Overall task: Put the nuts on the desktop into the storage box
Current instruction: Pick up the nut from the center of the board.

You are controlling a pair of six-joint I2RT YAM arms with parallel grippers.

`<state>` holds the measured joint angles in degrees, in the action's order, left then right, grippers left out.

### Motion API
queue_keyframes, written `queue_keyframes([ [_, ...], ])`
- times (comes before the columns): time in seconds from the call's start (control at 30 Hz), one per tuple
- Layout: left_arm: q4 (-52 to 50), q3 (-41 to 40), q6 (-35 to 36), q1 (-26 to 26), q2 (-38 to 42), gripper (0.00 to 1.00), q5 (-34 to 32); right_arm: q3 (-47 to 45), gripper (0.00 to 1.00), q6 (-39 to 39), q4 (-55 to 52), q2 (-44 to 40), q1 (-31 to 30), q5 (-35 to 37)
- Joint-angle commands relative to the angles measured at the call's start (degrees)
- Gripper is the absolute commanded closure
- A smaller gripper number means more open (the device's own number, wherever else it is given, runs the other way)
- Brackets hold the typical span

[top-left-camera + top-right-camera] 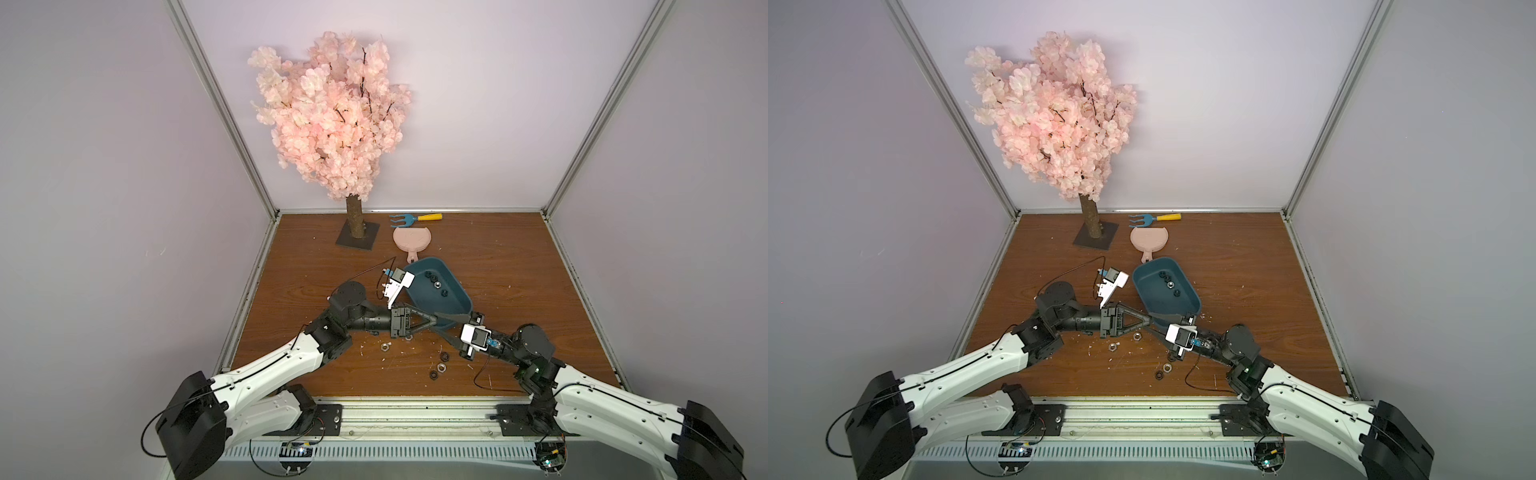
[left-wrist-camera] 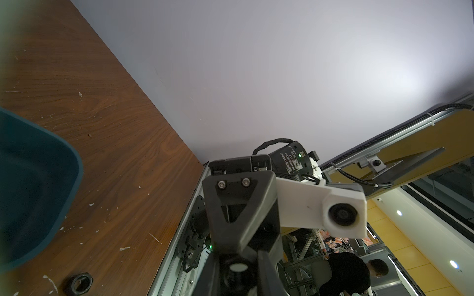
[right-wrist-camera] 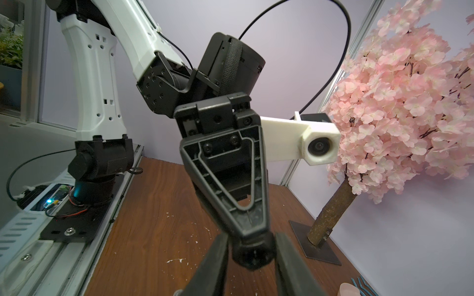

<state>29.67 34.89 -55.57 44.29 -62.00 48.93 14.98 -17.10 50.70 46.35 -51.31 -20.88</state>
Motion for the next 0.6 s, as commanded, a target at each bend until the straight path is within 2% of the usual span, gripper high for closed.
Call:
queue_keyframes([
  [0.0, 3.4, -0.4, -0.3, 0.5, -0.1, 0.79, 1.3, 2.6, 0.64, 1.2, 2.6, 0.0, -0.2, 0.9],
  [0.13, 3.2, -0.2, -0.1, 0.5, -0.5, 0.79, 1.3, 2.8, 0.76, 1.0, 2.7, -0.3, -0.2, 0.7],
  [0.23, 3.1, -0.3, 0.1, 0.5, -0.7, 0.77, 1.3, 2.8, 0.77, 1.8, 2.6, -0.7, -0.2, 0.6],
  [0.27, 3.0, -0.4, 0.2, 0.5, -0.7, 0.71, 1.3, 2.8, 0.80, 2.3, 2.4, -0.8, -0.2, 0.5],
  [0.3, 3.0, -0.4, 0.3, 0.4, -0.7, 0.59, 1.2, 2.9, 0.84, 3.4, 2.0, -0.9, -0.2, 0.9],
  [0.37, 3.0, -0.3, 0.5, 0.1, -0.7, 0.47, 1.1, 3.5, 0.87, 6.5, 0.0, -1.1, -0.1, 2.3],
  [0.47, 2.9, -0.4, 2.2, -1.0, -0.7, 0.24, 1.0, 5.7, 0.87, 8.6, -7.0, -1.1, -0.2, 2.3],
  [0.57, -0.1, -1.2, 6.0, -3.2, 0.3, 0.00, -2.5, 9.6, 0.87, 10.8, -15.5, 0.3, -0.1, 2.3],
])
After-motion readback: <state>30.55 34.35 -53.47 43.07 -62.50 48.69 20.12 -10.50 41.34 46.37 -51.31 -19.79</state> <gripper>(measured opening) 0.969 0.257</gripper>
